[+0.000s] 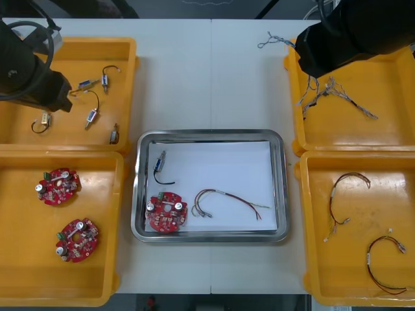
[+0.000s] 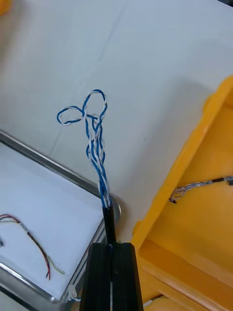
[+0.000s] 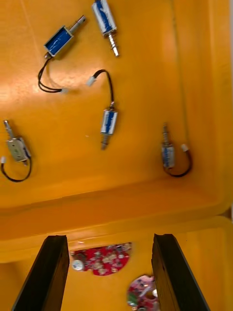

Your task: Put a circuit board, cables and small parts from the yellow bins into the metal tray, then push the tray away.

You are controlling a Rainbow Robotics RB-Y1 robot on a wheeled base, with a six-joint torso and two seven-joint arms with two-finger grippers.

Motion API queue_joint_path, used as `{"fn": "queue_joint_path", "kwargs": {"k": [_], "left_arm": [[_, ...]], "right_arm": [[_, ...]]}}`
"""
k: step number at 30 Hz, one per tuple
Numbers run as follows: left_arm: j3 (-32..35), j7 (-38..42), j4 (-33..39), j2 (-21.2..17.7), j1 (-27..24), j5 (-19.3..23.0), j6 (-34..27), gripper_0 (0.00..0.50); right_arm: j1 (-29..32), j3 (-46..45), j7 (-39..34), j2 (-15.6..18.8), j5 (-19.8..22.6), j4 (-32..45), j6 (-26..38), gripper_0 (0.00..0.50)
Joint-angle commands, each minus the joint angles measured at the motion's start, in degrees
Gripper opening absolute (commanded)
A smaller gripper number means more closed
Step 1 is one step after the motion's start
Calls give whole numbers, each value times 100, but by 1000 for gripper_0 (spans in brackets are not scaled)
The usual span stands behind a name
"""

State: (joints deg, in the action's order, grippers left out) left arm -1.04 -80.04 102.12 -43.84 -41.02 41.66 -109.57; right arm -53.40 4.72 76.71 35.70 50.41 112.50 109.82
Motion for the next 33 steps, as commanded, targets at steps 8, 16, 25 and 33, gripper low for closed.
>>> {"fn": "queue_joint_path", "kwargs": {"k": [8,16,25,33], "left_arm": [[394,-1233,-1212,-274,-248,-774,577,500],[394,-1497,-2178,-274,-248,-721,1641,500],[95,-1971,-3110,-248,-248,-660,2704,500],[-344,-1866,-3602,-177,-240,-510,3443,500]], "right_arm": [[392,714,485,-388,180,1292,18,0],[559,1365,1751,-661,-374,1433,18,0],[761,2252,3016,-740,-1050,1275,18,0],[796,2973,4045,-757,-1534,405,-497,0]]}}
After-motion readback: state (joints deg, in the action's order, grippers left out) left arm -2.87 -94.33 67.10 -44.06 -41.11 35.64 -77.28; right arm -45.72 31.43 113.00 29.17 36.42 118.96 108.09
